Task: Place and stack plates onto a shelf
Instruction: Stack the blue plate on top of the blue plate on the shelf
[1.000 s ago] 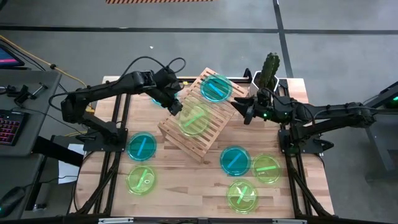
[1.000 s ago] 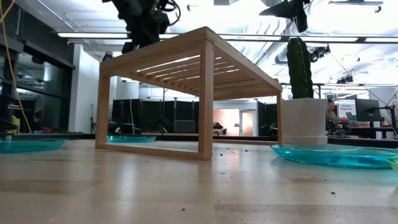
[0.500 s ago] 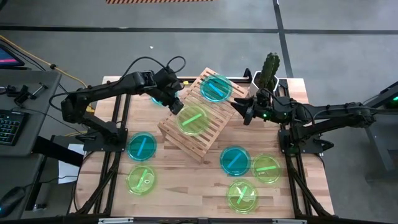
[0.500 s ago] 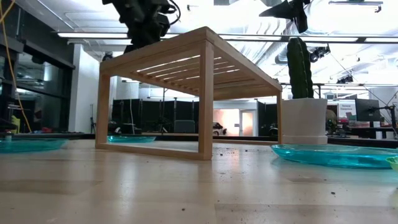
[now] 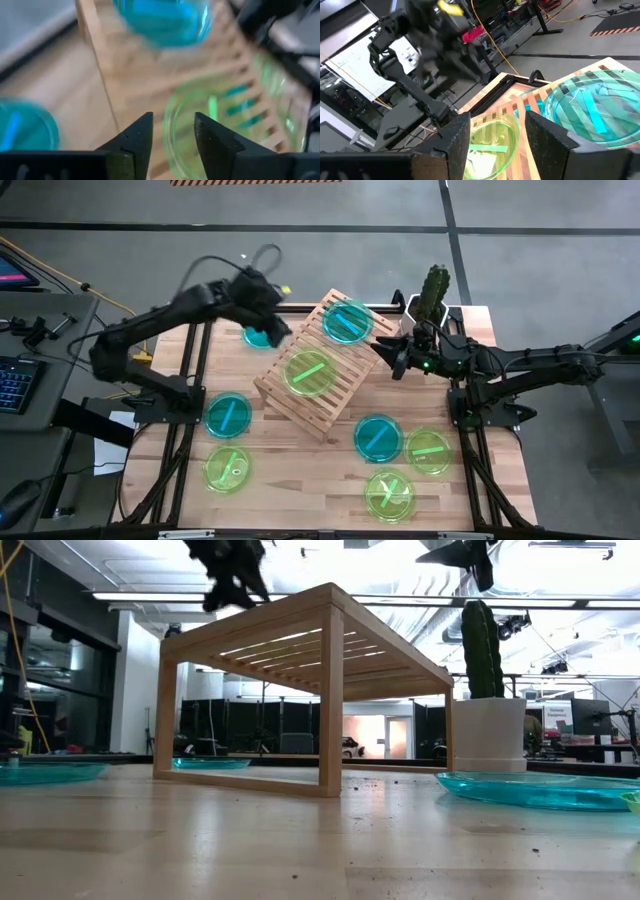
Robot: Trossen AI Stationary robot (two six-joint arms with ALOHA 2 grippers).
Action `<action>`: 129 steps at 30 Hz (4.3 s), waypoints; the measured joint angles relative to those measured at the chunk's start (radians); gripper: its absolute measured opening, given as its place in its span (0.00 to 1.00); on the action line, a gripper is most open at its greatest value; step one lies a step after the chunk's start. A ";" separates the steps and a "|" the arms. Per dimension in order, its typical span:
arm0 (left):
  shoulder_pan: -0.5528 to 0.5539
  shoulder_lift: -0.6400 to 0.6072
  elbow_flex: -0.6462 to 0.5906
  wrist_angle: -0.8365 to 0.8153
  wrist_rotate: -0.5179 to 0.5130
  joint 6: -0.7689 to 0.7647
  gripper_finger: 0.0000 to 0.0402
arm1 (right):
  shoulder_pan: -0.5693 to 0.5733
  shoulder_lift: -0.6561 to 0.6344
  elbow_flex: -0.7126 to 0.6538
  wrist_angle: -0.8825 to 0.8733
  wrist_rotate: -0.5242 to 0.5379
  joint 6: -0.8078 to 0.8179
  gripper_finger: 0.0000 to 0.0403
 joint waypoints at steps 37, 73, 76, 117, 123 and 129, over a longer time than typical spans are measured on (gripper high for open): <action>-0.139 -0.676 -0.710 1.024 -0.033 -0.018 0.33 | 0.055 -0.008 0.211 -0.831 -0.280 0.159 0.43; -0.139 -0.676 -0.710 1.023 -0.066 -0.018 0.33 | 0.313 0.148 -0.193 -0.636 -0.446 0.702 0.43; -0.139 -0.676 -0.710 1.023 -0.066 -0.018 0.33 | 0.308 0.196 -0.193 -0.635 -0.415 0.709 0.43; -0.139 -0.676 -0.710 1.025 -0.077 0.025 0.33 | 0.308 0.419 -0.184 -0.562 -0.368 0.683 0.01; -0.139 -0.676 -0.709 1.025 -0.078 0.025 0.33 | 0.308 0.278 -0.183 -0.582 -0.334 0.622 0.00; -0.139 -0.676 -0.709 1.030 -0.078 0.025 0.33 | 0.308 0.138 -0.183 -0.583 -0.331 0.561 0.00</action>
